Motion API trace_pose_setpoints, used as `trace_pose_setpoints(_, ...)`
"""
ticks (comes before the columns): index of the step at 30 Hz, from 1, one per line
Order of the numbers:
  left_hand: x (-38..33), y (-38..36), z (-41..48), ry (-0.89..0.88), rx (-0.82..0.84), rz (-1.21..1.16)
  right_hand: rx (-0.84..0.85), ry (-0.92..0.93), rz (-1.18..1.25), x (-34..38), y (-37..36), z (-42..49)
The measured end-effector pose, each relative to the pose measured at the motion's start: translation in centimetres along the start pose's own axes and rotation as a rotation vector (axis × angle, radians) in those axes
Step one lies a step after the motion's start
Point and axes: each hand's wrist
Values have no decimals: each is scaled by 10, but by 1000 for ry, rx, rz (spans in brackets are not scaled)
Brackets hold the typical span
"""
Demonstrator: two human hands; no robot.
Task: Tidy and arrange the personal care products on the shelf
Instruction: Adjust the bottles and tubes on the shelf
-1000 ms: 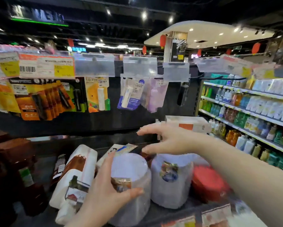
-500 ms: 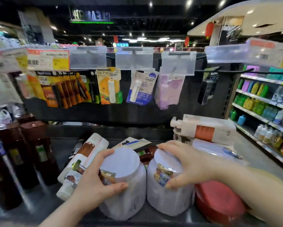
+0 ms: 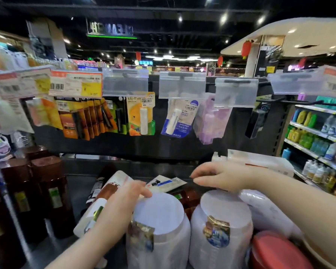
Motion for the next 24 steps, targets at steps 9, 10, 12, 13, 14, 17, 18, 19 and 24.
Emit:
trace_pose_setpoints(9,-44,5,84,-140,15,394,137,-107,-260,-26,-21,106)
trace_pose_setpoints(10,-41,0,92,-132,60,404,176,-116,-288,-31,-25,114)
trace_pose_setpoints(12,-31,-11,105,-111,129,418,261,-134,-313,-38,-33,124)
trace_pose_setpoints(13,-26,-15,110,-95,148,420,309,-144,-306,-41,-37,127)
trace_pose_setpoints(14,-20,-20,116,-71,165,418,359,-153,-294,-43,-39,129)
trace_pose_setpoints(17,-10,-30,126,-19,242,425,429,-166,-271,-47,-44,133)
trace_pose_setpoints(18,-8,-31,129,-11,260,429,428,-164,-282,-47,-45,134)
trace_pose_setpoints(19,-6,-32,132,-6,271,432,425,-159,-306,-48,-45,136)
trace_pose_setpoints(24,2,-37,136,11,399,528,480,-182,-275,-53,-49,140)
Point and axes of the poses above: each hand's wrist, its own z-axis towards the middle knuckle, its own y-axis out of the back of the hand, x = y × z, and after that the axes turned 2 degrees about y, right-handed
